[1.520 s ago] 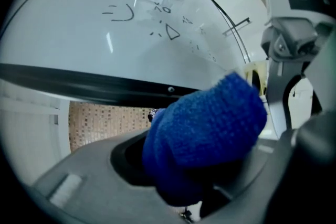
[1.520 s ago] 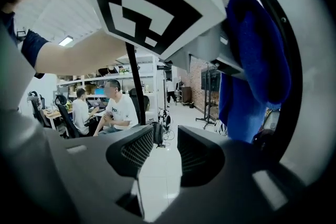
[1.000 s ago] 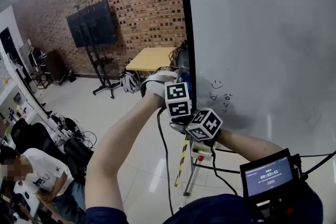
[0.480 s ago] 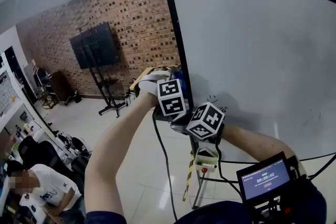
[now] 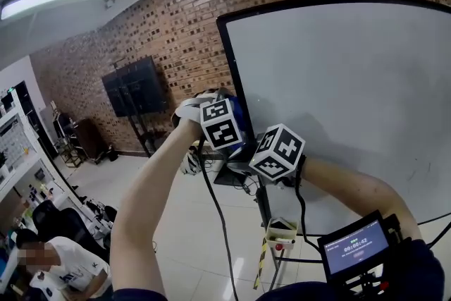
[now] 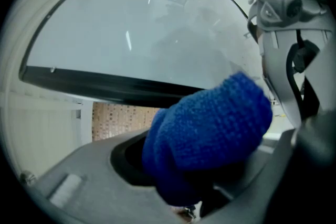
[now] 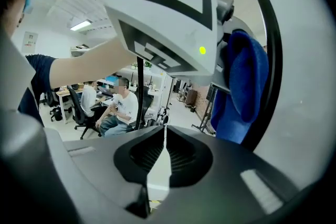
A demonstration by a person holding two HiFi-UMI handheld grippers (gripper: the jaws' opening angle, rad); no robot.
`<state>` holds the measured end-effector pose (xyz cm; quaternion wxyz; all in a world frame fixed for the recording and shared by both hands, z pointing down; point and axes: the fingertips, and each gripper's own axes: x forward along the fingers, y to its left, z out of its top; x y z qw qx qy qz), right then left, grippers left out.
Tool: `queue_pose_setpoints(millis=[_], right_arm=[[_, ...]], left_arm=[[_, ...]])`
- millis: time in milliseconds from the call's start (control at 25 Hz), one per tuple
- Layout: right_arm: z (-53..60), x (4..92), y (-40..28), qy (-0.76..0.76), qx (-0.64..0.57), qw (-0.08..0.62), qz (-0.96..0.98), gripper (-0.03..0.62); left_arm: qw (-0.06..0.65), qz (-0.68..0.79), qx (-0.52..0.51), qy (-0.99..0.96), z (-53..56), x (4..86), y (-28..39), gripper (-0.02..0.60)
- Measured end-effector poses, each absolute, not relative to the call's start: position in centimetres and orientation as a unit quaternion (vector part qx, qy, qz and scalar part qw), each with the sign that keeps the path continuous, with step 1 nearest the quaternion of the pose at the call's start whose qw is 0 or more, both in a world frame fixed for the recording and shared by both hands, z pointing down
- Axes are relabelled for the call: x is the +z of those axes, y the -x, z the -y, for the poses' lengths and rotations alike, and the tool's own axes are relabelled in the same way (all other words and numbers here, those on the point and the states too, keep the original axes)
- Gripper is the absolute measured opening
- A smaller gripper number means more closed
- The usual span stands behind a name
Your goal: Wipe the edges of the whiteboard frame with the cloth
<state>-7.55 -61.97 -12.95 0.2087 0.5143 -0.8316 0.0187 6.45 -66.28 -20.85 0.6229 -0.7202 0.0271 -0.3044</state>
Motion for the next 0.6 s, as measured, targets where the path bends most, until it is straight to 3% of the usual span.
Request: queue_pose_setpoints(millis=[600], right_arm=[[61.8,-21.0,7.8,-0.535,-0.046,0.191,0.822,0.017]], left_arm=[[0.644,-0.087,-0.270,0.711,66.9,-32.2,-5.4,0.210]])
